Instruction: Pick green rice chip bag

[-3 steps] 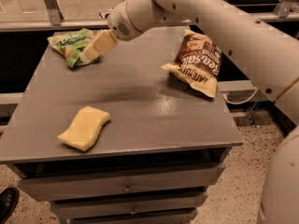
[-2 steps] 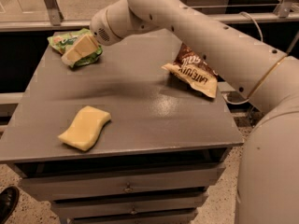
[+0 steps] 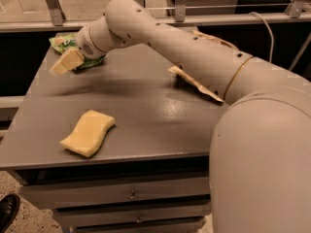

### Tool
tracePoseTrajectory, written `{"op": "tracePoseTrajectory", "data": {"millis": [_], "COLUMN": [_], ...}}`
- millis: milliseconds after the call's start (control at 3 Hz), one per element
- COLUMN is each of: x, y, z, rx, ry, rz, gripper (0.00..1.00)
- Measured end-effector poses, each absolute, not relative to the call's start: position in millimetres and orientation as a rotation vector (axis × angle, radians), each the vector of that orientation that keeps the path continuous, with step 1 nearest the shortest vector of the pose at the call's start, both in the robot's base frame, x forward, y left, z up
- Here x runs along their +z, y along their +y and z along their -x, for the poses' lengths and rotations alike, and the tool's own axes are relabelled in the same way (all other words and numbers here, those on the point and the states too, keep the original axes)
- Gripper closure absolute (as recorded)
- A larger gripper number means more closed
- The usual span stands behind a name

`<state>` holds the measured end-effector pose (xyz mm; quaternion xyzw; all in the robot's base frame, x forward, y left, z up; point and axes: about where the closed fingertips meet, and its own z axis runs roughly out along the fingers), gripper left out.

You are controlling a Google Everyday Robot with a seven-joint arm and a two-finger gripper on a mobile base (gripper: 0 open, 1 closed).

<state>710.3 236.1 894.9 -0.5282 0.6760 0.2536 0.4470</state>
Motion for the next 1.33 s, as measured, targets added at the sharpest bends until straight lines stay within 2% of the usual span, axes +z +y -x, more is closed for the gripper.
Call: {"op": "tracePoseTrajectory", "data": {"millis": [667,1333], "x": [855.9,855.5], "y": [220.0,202.1], "z": [-757.7,-771.4], "rx": [0.513,0.463], "ry": [1.750,1.746], "rz": [1.285,1.273], "gripper": [0.02,0.64]}}
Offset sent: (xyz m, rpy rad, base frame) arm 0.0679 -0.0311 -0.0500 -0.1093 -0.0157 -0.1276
